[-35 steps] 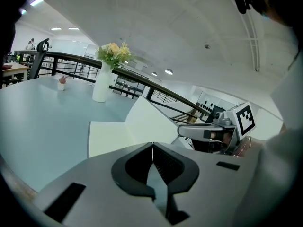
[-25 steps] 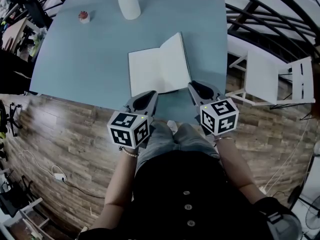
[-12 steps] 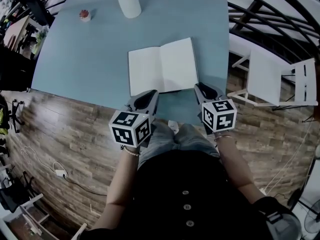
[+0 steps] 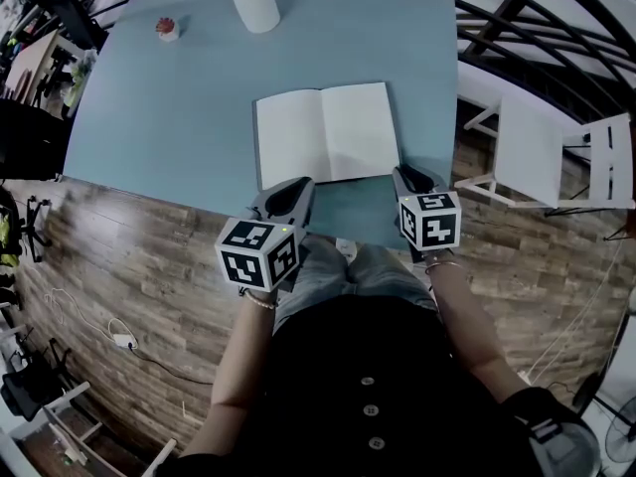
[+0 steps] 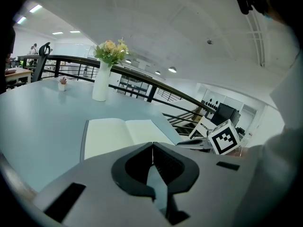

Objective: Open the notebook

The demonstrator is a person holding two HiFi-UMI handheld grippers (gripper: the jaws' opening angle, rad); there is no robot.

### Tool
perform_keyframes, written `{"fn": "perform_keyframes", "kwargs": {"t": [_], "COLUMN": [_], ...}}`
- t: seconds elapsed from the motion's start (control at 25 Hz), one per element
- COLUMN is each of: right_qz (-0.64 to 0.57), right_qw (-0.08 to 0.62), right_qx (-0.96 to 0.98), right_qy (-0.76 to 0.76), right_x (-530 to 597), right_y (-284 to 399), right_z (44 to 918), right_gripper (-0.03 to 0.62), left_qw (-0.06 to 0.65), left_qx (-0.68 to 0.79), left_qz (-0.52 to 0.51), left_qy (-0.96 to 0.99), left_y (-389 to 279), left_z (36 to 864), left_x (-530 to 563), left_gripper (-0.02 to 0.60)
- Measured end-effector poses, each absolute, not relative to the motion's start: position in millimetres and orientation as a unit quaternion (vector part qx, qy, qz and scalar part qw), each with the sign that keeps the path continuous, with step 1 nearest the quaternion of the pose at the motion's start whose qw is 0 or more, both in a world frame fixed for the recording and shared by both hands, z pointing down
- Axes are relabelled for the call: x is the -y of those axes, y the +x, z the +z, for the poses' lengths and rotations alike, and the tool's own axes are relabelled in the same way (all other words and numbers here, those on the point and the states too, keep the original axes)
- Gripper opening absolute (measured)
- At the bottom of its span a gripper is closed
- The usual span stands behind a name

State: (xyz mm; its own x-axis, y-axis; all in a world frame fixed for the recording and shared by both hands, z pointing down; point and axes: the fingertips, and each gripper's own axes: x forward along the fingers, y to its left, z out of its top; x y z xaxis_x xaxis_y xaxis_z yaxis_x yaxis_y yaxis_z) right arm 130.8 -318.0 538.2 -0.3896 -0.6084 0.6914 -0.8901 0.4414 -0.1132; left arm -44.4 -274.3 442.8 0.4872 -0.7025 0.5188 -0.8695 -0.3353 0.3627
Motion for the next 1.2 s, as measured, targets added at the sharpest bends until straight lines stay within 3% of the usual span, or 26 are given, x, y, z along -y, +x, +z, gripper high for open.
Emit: {"fn": "perform_keyframes", "kwargs": {"t": [0.24,0.32,0.48,0.72,1.2], "right_qz": [0.238,0.239,0.243,0.242,0.237], "right_qw": [0.322,0.334,0.335,0.319,0.231], "right_qx": [0.792,0.788,0.788,0.796,0.832], "right_qy": [0.462,0.459,0.456,0.453,0.446], "right_x": [317,316,315,315,316], "right_y": [135,136,138,136,130], "right_z": [552,557,561,553,501], "right_gripper": [0.061,0.006,0.046,0.084,0.071], "left_qw": [0.308,0.309,0.310,0.309,0.301], "left_qx": [0.483,0.484,0.485,0.487,0.497], "left_qz": [0.138,0.139,0.140,0.143,0.132], "left_qy": [0.808,0.807,0.806,0.804,0.803], "left_y": [-37,-36,-33,-32,-32], "left_z": [445,446,448,450,441], "left_x": [276,276,276,273,269], "left_gripper": [0.020,0.021,0.020,0.021,0.021]}}
